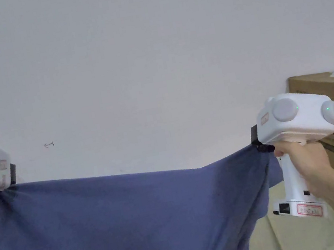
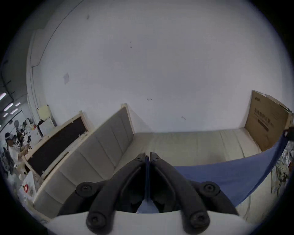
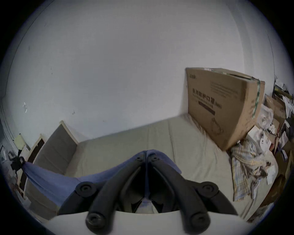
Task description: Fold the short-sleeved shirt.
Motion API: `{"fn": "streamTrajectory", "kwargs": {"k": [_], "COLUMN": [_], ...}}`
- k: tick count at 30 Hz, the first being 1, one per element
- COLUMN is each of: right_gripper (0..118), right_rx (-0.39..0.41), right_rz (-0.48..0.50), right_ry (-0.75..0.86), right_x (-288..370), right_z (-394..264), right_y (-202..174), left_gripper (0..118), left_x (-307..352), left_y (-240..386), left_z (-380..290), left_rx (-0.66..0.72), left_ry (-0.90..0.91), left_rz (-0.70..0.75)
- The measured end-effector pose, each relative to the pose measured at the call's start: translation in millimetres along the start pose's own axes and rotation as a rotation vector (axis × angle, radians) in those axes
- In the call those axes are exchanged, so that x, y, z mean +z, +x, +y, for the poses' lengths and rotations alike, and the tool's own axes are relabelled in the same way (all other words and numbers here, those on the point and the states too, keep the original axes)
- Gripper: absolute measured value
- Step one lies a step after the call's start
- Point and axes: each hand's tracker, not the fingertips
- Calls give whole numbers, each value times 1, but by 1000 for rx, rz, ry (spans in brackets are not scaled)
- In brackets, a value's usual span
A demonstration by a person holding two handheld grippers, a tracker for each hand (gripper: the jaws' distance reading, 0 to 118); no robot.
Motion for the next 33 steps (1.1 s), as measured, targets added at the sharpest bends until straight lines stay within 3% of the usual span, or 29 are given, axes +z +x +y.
{"fn": "streamTrajectory", "kwargs": {"k": [2,3,5,7,11,13,17,24,27,33], "right_gripper": [4,4,4,4,4,4,4,4,4,4], "right_rx": [-2,43,57,-5,66,62,114,135,160,175], "right_rz": [12,0,-35,-14,-71,-55,-78,-71,-95,-148], "right_ry": [19,49,94,137,222,275,318,242,133,-138], "right_x": [-9,-13,-20,-20,-14,-3,8,-41,-89,-207], "right_z": [30,46,75,109,166,188,208,168,127,22], "right_y": [-12,-20,-28,-33,-49,-53,-59,-44,-34,-8], "left_gripper": [2,2,2,2,2,2,2,2,2,2], "left_x": [-14,-19,-24,-47,-59,-59,-67,-123,-170,-274], "left_y": [7,9,18,18,25,28,34,46,58,101], "left_z": [24,36,59,89,142,162,177,126,79,-42], "left_rx": [-17,-35,-29,-17,22,39,-1,-21,-27,-188], "left_ry": [14,41,64,84,173,221,323,295,173,-125], "left_rz": [30,47,52,45,64,73,138,123,93,89]}}
